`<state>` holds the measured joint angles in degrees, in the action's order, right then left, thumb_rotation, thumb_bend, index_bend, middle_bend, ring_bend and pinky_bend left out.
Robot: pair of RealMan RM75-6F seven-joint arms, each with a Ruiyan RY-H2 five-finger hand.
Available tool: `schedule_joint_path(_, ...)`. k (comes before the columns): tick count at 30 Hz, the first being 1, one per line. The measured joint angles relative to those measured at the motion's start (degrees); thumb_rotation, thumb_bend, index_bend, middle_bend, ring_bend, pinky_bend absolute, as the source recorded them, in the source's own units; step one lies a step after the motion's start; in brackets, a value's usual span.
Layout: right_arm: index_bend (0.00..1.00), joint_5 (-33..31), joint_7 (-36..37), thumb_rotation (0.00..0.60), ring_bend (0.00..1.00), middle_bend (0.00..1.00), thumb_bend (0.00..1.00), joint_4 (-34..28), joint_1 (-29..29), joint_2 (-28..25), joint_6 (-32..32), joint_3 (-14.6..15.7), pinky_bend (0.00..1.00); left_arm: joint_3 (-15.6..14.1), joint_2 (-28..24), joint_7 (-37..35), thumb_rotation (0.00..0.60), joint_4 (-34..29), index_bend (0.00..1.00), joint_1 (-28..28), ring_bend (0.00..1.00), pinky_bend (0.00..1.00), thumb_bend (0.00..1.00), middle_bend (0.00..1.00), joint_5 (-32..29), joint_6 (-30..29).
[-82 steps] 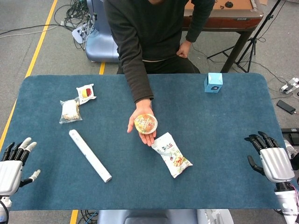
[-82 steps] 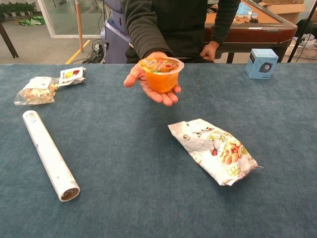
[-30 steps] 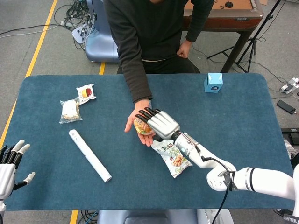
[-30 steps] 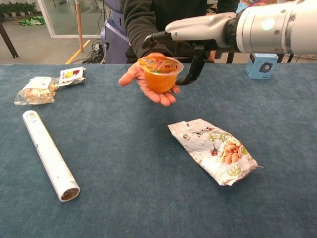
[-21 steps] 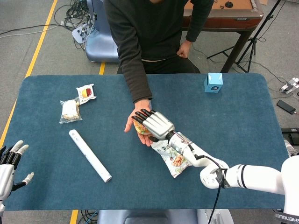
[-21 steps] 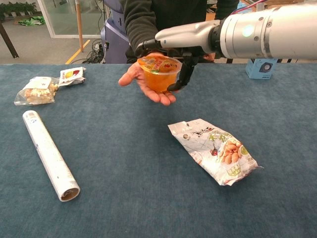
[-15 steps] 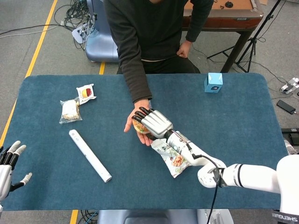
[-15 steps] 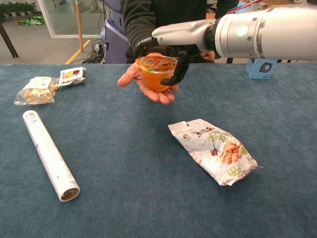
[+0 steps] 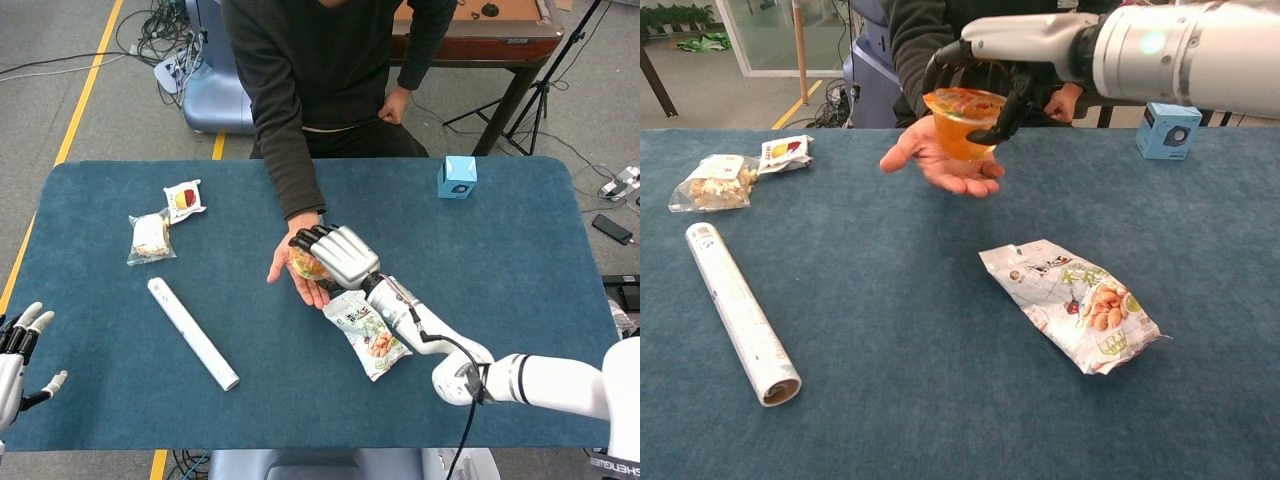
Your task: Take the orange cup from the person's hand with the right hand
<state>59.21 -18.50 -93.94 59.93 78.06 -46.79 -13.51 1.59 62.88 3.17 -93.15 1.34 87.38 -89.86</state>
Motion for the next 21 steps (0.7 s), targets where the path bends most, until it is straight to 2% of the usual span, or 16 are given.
schedule_joint_path(6,0.51,3.1,1.9,0.600,0.26,0.32,0.56,-4.1,-3.8,-6.0,-3.0,0.6,0.58,0.0,0.1,-0.1,0.600,0.1,0.14,0.0,0.09,0.02,0.21,0.07,0.2,0.1)
schedule_joint_path(13,0.51,5.2,4.3,0.600,0.26,0.32,0.56,-6.4,-10.1,-12.0,-6.0,4.0,0.58,-0.1,0.7,0.1,0.600,0.1,0.14,0.3,0.09,0.02,0.21,0.07,0.9,0.2)
schedule_joint_path(21,0.51,6.2,6.3,0.600,0.26,0.32,0.56,-0.4,-12.9,-10.5,-5.6,6.8,0.58,-0.1,0.7,0.3,0.600,-0.1,0.14,0.2,0.09,0.02,0.21,0.07,1.2,-0.2)
